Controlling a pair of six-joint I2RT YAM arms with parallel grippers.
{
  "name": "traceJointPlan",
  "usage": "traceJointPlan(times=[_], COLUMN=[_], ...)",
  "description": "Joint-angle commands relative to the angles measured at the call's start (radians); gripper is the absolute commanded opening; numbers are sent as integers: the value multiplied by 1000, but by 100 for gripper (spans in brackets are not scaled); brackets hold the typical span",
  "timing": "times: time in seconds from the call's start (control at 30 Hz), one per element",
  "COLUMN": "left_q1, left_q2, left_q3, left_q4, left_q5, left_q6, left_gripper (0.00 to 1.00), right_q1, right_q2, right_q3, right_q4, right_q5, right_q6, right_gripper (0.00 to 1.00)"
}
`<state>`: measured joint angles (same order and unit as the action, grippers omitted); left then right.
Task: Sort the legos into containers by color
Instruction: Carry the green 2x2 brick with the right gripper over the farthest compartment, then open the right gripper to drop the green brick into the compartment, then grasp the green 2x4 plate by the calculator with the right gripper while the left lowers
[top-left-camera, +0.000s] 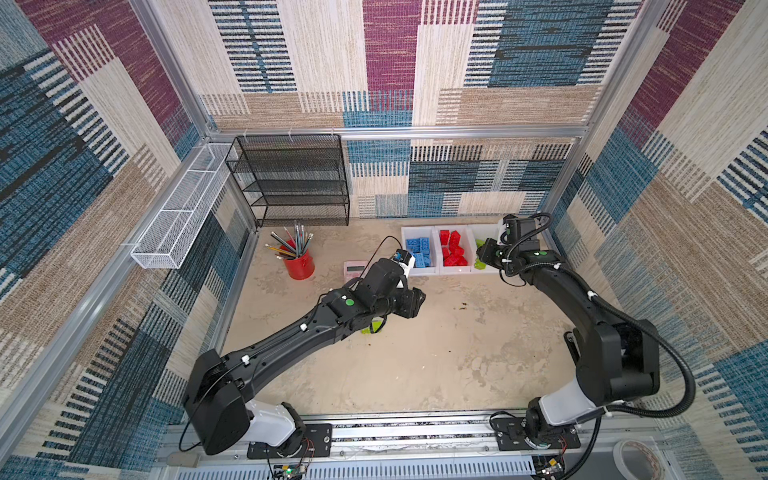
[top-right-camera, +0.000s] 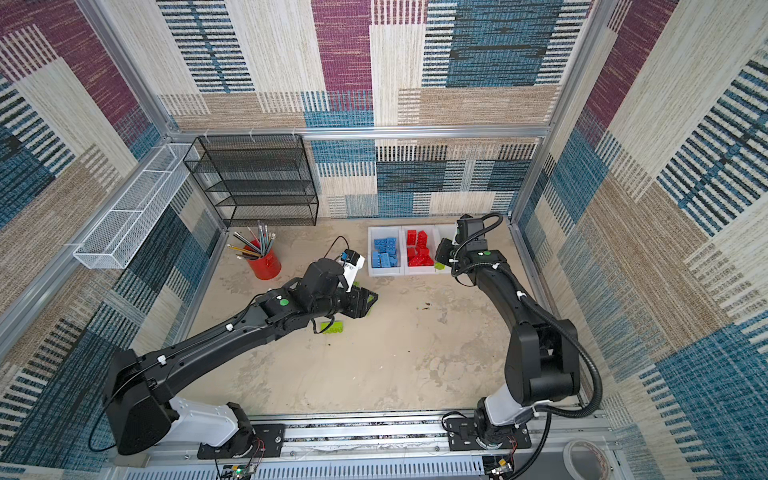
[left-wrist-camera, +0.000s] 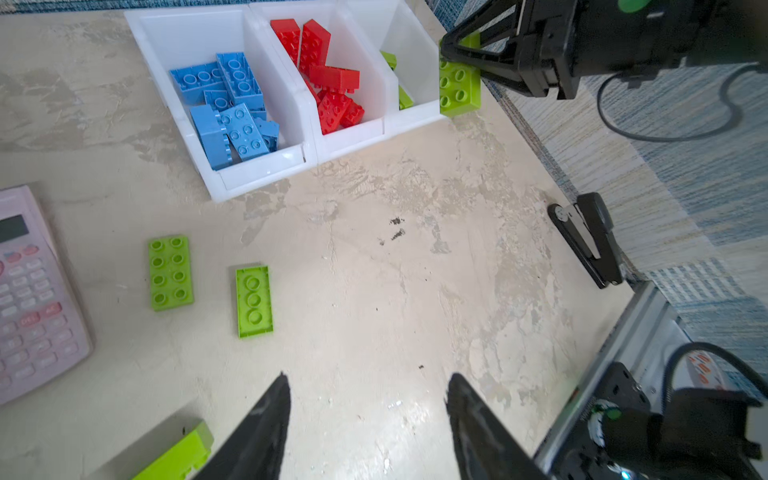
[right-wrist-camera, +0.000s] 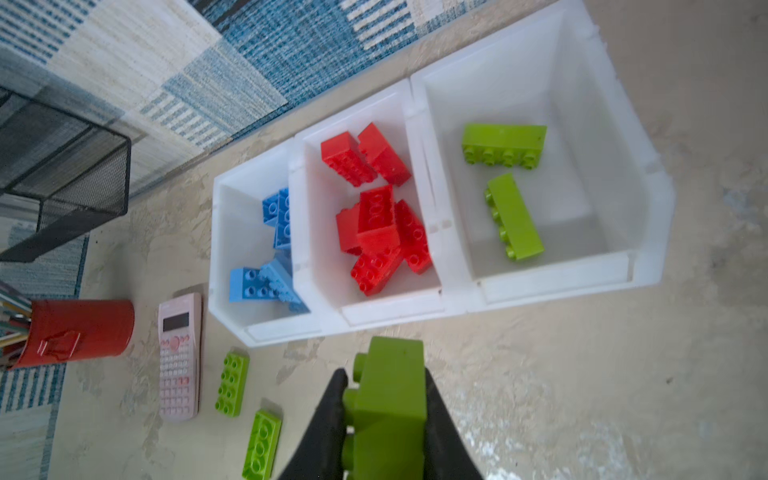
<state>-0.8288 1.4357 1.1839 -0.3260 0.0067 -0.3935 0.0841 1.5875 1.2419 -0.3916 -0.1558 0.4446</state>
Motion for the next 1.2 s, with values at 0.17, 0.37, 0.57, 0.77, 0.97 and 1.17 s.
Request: traceJointPlan(times=[0.17,0.37,0.57,0.77,0.97,1.17], left_q1=[43,53,53,53,53,53], left_q2=[228,273,210,188,182,125], left_q3=[111,50,-6,-38,-38,-86], left_q4=[160,327,347,371,354,369], left_q5=[-44,-58,-62,-29,-9,-7], left_q6=[47,41,50,29,22,4], left_gripper=[60,60,59,59,59,59], right_q1=[-146,-158,-159,-158,-159,-155], right_q2=[285,467,533,514,499,405], right_q3=[245,447,501,442,425,375], right_q4=[143,94,93,128,123,98], right_q5=[-130,-133,-126,-119,-118,-111], right_q6=[14,-18,-25,-14,-15,-45], right_gripper=[19,20,21,30,57,60])
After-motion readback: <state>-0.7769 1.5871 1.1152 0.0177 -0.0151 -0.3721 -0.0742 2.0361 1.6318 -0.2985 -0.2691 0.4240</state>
